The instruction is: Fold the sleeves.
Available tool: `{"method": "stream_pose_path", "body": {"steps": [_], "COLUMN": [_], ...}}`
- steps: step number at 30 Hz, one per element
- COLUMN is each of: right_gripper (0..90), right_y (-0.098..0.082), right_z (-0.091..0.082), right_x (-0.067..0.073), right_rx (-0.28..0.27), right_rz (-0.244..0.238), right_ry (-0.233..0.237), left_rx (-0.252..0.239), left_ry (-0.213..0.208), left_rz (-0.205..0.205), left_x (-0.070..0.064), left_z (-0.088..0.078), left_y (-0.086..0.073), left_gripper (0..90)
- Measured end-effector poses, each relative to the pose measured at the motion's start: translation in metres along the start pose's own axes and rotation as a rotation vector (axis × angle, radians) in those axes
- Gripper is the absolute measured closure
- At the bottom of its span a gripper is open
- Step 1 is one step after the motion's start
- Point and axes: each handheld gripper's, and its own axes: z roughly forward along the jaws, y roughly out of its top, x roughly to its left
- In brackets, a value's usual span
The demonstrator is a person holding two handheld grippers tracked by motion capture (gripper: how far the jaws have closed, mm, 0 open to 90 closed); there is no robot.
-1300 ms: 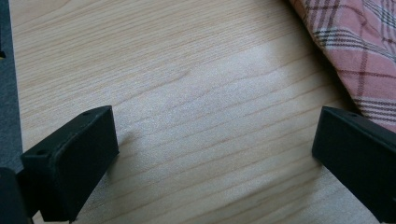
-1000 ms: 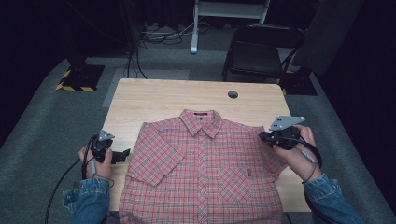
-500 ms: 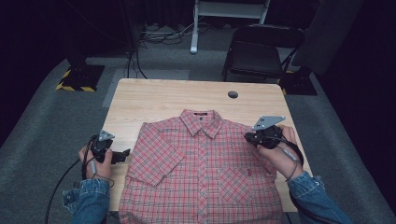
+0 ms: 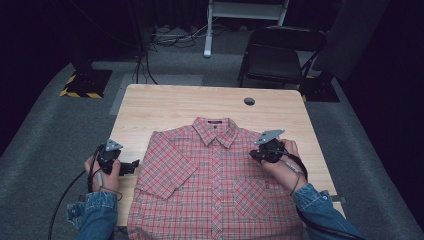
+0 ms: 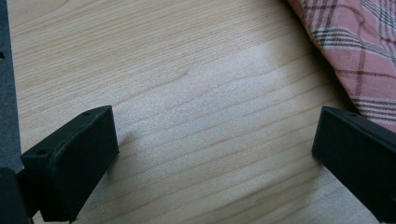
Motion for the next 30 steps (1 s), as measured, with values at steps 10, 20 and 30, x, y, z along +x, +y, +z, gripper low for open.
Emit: {"method": "stream_pose_path", "body": {"steps": [10, 20, 30], "right_gripper": [40.1, 37.8, 41.1], "right_y": [-0.011, -0.063, -0.094], "right_z": [-0.015, -0.028, -0.035], "right_x": [-0.026, -0.058, -0.069], "right_rx": [-0.139, -0.099, -0.078], "right_rz": [0.086, 0.190, 0.240], "right_ry": [-0.067, -0.143, -0.165], "left_rx": [0.000, 0.000, 0.000], "left_ry": [-0.001, -0.001, -0.002], "left_rz": [0.000, 0.000, 0.001], "left_x": [0.000, 0.000, 0.000], "left_z": [0.000, 0.000, 0.000], "left_y": [0.000, 0.000, 0.000], "left_gripper": [0.3, 0.4, 0.3]}}
